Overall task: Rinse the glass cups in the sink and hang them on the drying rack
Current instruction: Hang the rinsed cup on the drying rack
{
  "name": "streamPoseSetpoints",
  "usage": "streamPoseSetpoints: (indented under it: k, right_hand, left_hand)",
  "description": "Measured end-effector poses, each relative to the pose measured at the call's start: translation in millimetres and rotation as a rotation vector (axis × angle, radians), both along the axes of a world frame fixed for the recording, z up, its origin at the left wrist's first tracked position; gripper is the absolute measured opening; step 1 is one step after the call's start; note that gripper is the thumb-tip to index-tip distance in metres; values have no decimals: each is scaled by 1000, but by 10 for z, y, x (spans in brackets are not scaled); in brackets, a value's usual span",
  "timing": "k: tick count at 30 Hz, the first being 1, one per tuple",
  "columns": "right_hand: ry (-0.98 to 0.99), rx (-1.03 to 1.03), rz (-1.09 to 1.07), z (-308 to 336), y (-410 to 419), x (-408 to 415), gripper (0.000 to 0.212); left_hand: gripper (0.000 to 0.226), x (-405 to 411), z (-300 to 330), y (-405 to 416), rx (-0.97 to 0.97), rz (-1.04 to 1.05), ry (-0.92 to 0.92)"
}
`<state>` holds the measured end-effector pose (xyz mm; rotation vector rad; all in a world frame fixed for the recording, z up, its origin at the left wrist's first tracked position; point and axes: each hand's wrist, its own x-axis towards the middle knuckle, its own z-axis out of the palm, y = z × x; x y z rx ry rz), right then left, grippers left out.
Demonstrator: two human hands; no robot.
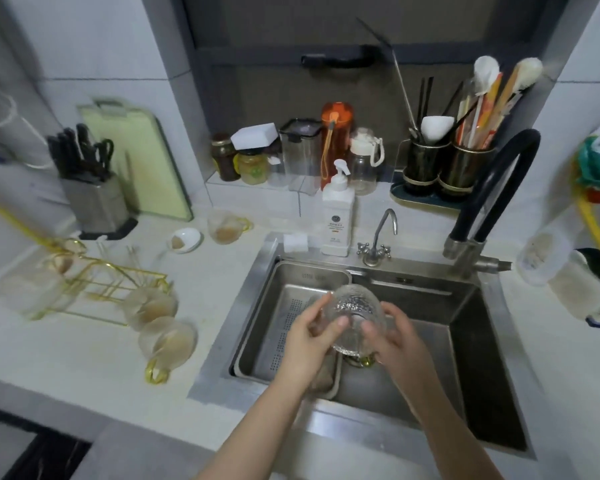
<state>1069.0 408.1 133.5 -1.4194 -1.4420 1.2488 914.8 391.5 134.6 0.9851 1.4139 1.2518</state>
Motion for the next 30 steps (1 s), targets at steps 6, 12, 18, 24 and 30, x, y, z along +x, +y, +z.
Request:
streamPoseSetpoints:
  k: [6, 12, 18, 24, 30]
  right_hand:
    - [94, -39, 157, 49, -84, -678, 52]
    - [140, -38, 340, 27, -260, -1631, 30]
    - [184, -34, 411, 88, -588, -2802, 37]
    - [190, -7, 456, 112, -860, -3949, 41]
    - [207, -74, 457, 142, -911, -4815, 40]
  left_hand:
    - [50, -638, 44, -361, 2, 227, -8]
    - [51, -1472, 32, -771, -2, 459, 22]
    - [63, -2545, 69, -1226, 21, 558, 43]
    - [70, -3683, 162, -1548, 30, 595, 114]
    - [46, -4531, 100, -1594, 6, 620, 92]
